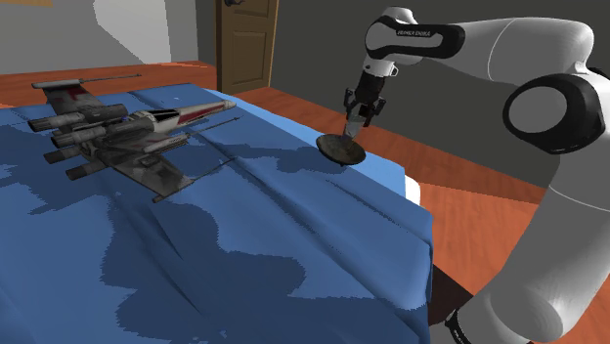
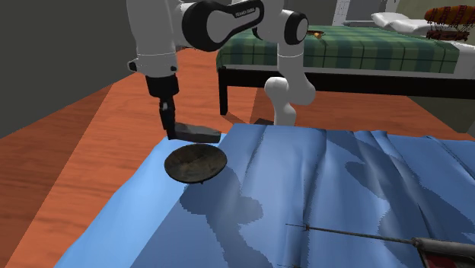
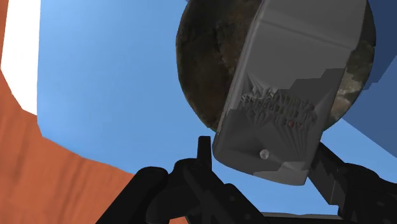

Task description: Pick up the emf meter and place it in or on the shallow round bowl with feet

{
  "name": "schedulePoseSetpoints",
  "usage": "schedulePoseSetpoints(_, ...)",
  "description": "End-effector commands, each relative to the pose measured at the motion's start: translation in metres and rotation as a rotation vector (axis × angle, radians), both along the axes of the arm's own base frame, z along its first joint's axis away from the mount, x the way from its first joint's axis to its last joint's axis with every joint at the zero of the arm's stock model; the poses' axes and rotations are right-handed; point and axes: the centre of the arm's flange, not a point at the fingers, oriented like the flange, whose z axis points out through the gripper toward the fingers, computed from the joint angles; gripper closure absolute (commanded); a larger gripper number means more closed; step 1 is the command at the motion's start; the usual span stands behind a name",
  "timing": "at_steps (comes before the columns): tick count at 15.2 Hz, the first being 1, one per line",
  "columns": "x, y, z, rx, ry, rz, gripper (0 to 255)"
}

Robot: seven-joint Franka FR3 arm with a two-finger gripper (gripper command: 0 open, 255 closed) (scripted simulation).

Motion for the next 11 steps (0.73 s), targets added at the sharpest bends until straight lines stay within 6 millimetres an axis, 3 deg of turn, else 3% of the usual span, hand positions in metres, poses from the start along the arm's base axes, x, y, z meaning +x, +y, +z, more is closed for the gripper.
schedulePoseSetpoints(1,0.011,0.007,-0.005,0.000,-0.001,-0.001,255)
schedulePoseSetpoints(11,0.011,0.007,-0.058,0.000,-0.001,-0.001,255)
